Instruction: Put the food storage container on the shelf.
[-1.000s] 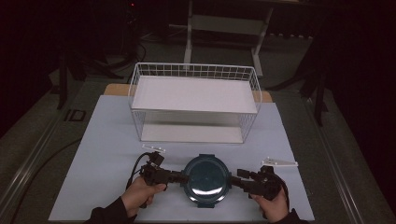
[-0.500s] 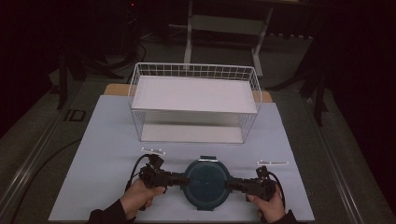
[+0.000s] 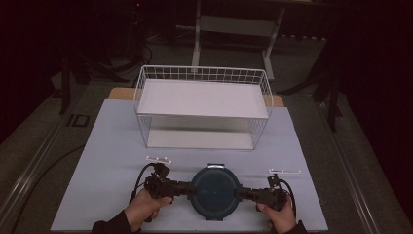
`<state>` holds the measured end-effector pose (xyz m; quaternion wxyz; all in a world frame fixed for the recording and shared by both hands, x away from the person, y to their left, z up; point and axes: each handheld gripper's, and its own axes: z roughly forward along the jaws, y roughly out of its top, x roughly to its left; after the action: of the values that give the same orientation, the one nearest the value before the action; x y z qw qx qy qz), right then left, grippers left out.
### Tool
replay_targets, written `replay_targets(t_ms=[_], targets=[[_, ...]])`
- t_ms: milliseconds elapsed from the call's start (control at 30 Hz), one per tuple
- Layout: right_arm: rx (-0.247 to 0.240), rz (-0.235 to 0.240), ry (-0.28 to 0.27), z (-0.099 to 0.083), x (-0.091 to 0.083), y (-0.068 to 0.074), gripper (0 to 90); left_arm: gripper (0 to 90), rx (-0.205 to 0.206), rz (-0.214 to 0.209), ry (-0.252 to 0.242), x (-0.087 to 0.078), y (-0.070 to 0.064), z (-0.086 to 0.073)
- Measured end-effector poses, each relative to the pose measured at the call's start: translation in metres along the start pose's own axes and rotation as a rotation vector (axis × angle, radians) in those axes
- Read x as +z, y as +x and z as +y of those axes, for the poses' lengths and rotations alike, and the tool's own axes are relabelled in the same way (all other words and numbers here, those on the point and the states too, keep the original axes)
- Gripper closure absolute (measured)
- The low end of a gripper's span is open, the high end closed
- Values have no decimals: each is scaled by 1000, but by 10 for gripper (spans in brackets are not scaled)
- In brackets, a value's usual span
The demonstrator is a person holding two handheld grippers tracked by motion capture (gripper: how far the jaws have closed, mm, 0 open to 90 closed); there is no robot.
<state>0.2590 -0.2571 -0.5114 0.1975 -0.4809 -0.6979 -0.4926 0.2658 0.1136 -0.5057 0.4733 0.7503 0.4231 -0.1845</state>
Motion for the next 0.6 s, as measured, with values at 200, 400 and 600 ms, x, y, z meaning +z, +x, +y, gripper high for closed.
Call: replay_targets(t_ms=[200, 400, 600], targets=[[-28, -14, 2, 3, 0, 4, 560, 563, 10, 13, -15, -2, -1, -1], [-79, -25, -12, 16, 2, 10, 561, 566, 20, 20, -57, -8, 1, 7], [-108, -18, -35, 31, 7, 12, 560, 564, 53, 47, -95, -17, 3, 19]])
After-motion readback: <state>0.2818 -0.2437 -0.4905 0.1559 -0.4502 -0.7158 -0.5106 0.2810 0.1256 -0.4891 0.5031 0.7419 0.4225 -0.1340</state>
